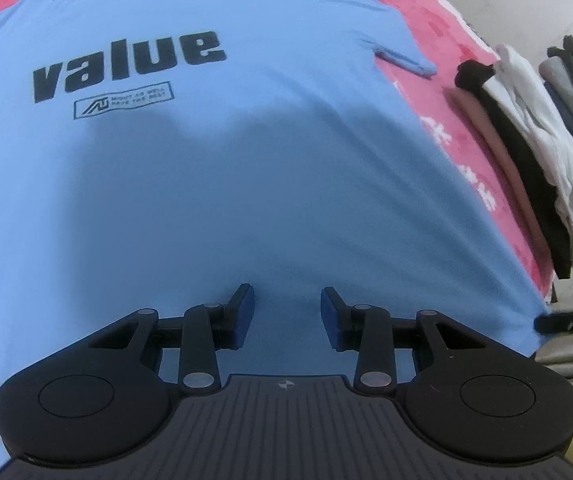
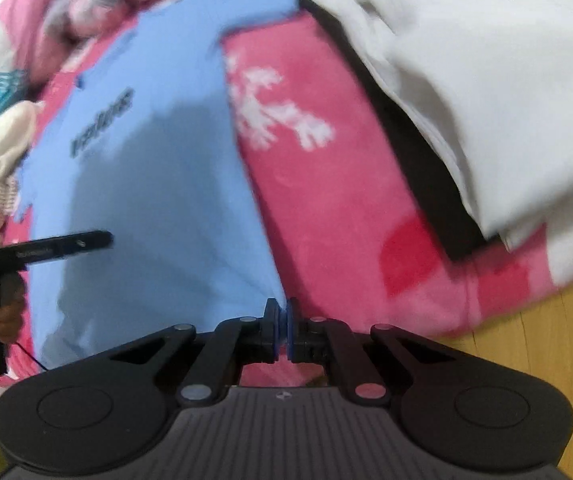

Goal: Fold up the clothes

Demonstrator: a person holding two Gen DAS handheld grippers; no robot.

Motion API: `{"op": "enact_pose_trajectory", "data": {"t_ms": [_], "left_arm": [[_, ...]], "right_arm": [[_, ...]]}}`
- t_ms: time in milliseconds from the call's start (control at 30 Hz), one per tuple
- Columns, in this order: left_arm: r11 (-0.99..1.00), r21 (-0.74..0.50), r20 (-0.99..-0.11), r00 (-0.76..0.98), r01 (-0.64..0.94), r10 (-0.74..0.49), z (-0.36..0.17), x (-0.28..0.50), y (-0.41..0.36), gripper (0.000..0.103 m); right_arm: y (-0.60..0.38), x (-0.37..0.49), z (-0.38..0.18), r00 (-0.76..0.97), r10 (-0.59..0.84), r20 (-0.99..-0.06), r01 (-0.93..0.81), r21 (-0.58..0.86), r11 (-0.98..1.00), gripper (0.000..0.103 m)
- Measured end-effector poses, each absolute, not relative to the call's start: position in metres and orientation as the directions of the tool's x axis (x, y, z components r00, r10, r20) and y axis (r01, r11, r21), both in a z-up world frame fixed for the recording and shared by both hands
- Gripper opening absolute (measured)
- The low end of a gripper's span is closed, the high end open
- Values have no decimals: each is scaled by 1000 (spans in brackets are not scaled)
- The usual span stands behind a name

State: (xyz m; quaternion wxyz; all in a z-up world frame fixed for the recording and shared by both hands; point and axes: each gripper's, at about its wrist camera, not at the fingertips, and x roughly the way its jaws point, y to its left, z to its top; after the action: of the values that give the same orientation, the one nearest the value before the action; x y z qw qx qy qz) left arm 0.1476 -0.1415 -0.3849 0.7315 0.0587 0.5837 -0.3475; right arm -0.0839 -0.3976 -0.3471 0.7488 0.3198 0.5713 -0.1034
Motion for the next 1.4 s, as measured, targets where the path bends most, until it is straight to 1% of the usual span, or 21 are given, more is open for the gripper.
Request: {"op": "enact_pose_trajectory", "data": {"t_ms": [100, 200, 233, 333, 433, 500, 600, 667, 800, 900, 933, 1033, 1167, 1267, 1333, 1400], "left_arm": [[747, -317, -895, 77, 585, -440, -385, 147, -142, 36], [738, -308, -895, 81, 601, -439, -384, 147, -142, 36], [734, -300, -894, 89, 609, -440, -382, 146, -142, 36], [723, -277, -891, 113, 632, -440, -376, 143, -141, 36], [722, -272, -880, 139, 636, -453, -365, 142, -139, 36], [728, -273, -863, 174, 629, -474, -353, 145, -142, 36], [722, -257, -813, 260, 642, -521, -333, 154, -156, 36], [685, -233, -783, 283, 691, -553, -334, 161, -189, 37], [604, -175, -718, 319, 778, -618, -335, 175, -253, 37], [541, -122, -665, 336, 833, -667, -337, 186, -302, 37], [526, -112, -659, 333, 843, -674, -341, 189, -320, 37], [494, -84, -665, 320, 865, -675, -359, 197, -368, 37], [413, -9, -682, 297, 911, -669, -374, 197, -410, 36], [374, 17, -709, 275, 927, -650, -385, 193, -424, 36], [347, 33, -726, 261, 937, -636, -393, 191, -433, 36], [365, 26, -730, 267, 931, -629, -396, 190, -434, 32]], "right_arm": [[-400, -88, -366, 294, 221, -930, 558, 354, 750, 3], [-401, -79, -374, 256, 229, -939, 577, 338, 743, 9], [-401, -77, -375, 238, 227, -944, 573, 326, 752, 12], [-400, -72, -361, 182, 180, -967, 563, 253, 787, 32], [-402, -63, -330, 166, 97, -981, 521, 171, 836, 33], [-413, -44, -297, 225, 72, -972, 493, 178, 852, 33], [-437, -4, -248, 357, 53, -933, 448, 221, 866, 33], [-459, 32, -223, 452, 58, -890, 408, 265, 874, 35], [-514, 111, -210, 554, 105, -826, 347, 344, 873, 37], [-549, 167, -230, 556, 154, -817, 322, 382, 867, 37], [-561, 185, -238, 553, 170, -815, 314, 393, 864, 37], [-591, 228, -271, 511, 210, -834, 283, 394, 874, 37], [-618, 267, -317, 418, 209, -884, 329, 361, 873, 37], [-632, 286, -346, 360, 185, -914, 351, 316, 881, 37], [-639, 295, -360, 353, 190, -916, 347, 317, 883, 38], [-643, 301, -372, 352, 208, -913, 336, 331, 882, 38]]}}
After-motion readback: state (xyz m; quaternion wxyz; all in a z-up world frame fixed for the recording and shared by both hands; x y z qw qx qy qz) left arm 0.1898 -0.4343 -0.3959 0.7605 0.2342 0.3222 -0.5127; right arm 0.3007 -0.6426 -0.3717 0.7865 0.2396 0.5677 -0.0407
